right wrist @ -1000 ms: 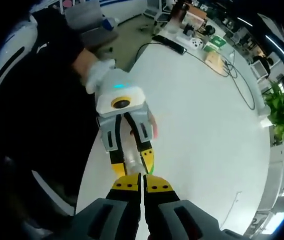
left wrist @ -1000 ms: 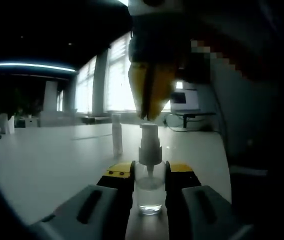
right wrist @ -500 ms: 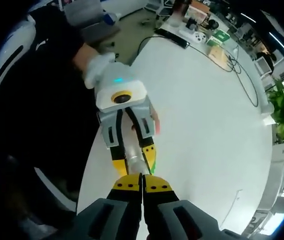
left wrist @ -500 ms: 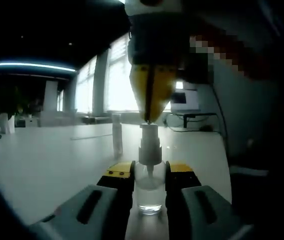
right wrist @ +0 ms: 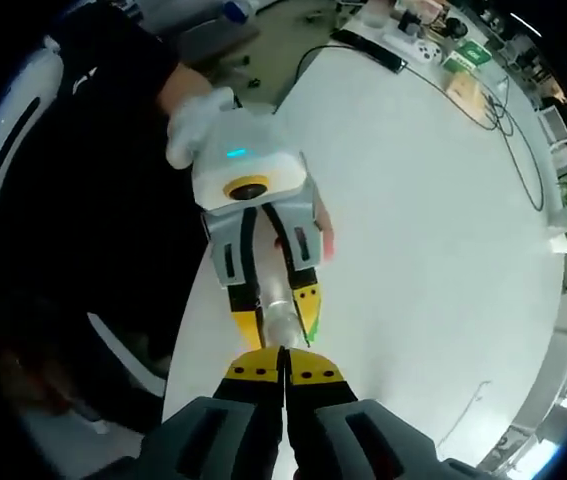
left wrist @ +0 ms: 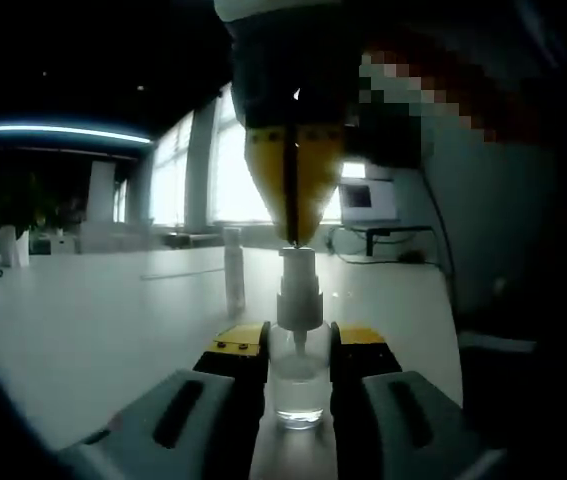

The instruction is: Clamp pump bottle remove cover press pump head put on cover

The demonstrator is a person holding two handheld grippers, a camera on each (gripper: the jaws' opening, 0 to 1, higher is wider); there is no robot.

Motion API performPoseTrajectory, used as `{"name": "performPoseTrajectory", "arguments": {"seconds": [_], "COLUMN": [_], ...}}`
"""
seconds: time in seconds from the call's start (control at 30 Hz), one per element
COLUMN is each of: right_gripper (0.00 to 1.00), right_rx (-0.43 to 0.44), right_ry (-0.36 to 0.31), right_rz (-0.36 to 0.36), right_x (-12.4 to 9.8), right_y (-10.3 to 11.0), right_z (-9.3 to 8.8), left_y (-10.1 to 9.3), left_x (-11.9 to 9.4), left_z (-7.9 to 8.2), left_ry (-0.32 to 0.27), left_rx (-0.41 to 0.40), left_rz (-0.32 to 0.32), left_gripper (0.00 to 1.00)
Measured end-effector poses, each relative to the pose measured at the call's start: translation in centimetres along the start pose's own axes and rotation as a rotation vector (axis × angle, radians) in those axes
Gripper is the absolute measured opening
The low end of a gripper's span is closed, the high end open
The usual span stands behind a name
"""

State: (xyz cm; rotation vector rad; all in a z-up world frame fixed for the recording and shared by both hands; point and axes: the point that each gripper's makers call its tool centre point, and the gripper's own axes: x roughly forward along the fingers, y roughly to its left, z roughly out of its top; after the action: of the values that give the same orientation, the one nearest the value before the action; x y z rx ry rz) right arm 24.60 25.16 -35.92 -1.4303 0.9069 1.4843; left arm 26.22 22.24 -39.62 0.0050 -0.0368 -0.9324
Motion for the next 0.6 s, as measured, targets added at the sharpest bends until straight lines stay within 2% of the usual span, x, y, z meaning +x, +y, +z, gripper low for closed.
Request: {"name": "performPoseTrajectory", "arguments": {"seconds": [0.27,0.47,0.6], "right_gripper": [0.0,0.0,0.0], "right_rx": [0.025,0.033,0.068], "right_ry": [-0.016,-0.022,-0.013], "right_rz": [0.036,0.015,0.009], "right_x": [0.05,0.05,0.06], "right_y": [0.33,0.54,0.54], "right_z": [-0.15,-0.19,-0.22], "left_y": [0.0,-0.03,-0.04], "left_x": [0.03,0.04,0.01], "left_z": [0.04,0.07,0.09], "left_ry": [0.0,0.0,0.0], "left_rx": [0.0,0.0,0.001], "left_rz": [0.002,0.002,0.002], "left_gripper": [0.15,0.15,0.15]}}
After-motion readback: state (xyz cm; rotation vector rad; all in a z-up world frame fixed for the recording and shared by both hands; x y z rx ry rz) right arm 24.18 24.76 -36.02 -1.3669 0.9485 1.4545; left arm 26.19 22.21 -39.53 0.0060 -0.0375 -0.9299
